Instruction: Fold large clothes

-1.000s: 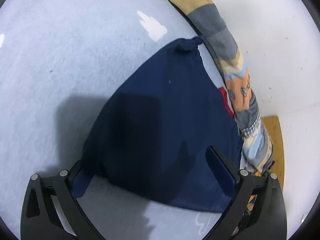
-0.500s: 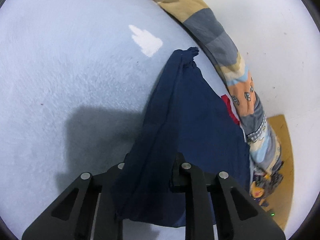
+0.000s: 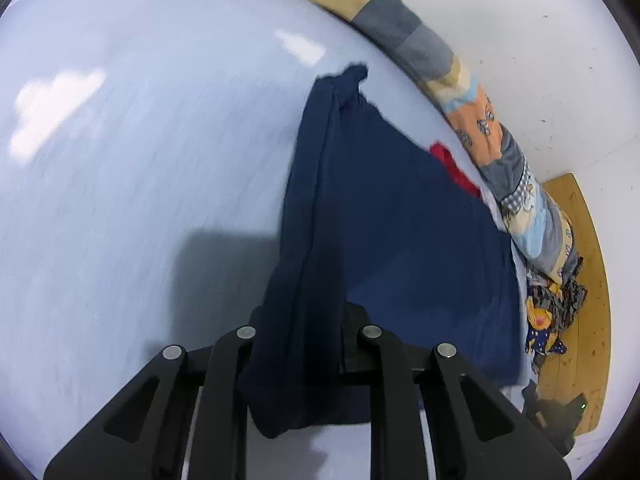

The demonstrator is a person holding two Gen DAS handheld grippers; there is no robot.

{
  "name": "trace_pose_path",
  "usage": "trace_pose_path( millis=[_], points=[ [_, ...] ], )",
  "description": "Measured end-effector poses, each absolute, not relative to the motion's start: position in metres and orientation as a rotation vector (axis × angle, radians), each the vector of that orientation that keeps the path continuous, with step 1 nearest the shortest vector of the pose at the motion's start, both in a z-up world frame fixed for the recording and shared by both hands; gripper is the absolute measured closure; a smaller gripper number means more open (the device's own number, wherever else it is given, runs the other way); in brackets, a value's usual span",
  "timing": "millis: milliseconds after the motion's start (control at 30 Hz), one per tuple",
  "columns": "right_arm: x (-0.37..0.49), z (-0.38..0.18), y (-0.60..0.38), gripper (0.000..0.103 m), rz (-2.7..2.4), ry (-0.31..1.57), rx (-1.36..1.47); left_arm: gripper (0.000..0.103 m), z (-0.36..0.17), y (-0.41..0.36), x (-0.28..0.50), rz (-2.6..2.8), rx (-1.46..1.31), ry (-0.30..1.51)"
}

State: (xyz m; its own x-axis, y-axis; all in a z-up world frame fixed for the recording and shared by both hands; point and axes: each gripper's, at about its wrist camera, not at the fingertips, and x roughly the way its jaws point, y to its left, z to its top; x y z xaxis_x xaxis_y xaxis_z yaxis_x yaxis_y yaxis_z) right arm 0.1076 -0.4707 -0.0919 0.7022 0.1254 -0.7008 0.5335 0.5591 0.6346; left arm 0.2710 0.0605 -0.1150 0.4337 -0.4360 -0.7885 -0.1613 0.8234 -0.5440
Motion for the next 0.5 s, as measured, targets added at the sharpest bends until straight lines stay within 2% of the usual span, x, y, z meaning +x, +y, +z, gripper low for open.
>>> trace_pose_path(
  millis=[67,100,167,233,300,333,500],
  points=[
    [0.082,-0.099,-0.477,0.102,-0.275,0.776,1.033,0.076,-0.119,0.067,0.264,-0.145,-0.626,1.134],
    [0.073,-0.101,-0.483,0.095,-0.272,0.765,1.063,0.068,-0.12,0.069,0.261,-0.122,-0.629,1.127],
    [0.066,-0.103,-0.496,0.094,-0.249,0.731,1.113,0.065,-0.119,0.072,0.259,-0.085,-0.621,1.104],
    [0.07,-0.106,-0.505,0.087,-0.234,0.716,1.143,0.063,-0.117,0.071,0.262,-0.078,-0.596,1.092],
    [0.08,-0.116,-0.507,0.06,-0.228,0.729,1.164,0.059,-0.118,0.072,0.265,-0.073,-0.587,1.09],
    [0.085,-0.122,-0.508,0.054,-0.224,0.738,1.181,0.058,-0.12,0.072,0.266,-0.071,-0.593,1.092],
    [0.113,-0.145,-0.507,0.053,-0.219,0.753,1.231,0.056,-0.124,0.075,0.268,-0.076,-0.601,1.094]
  ],
)
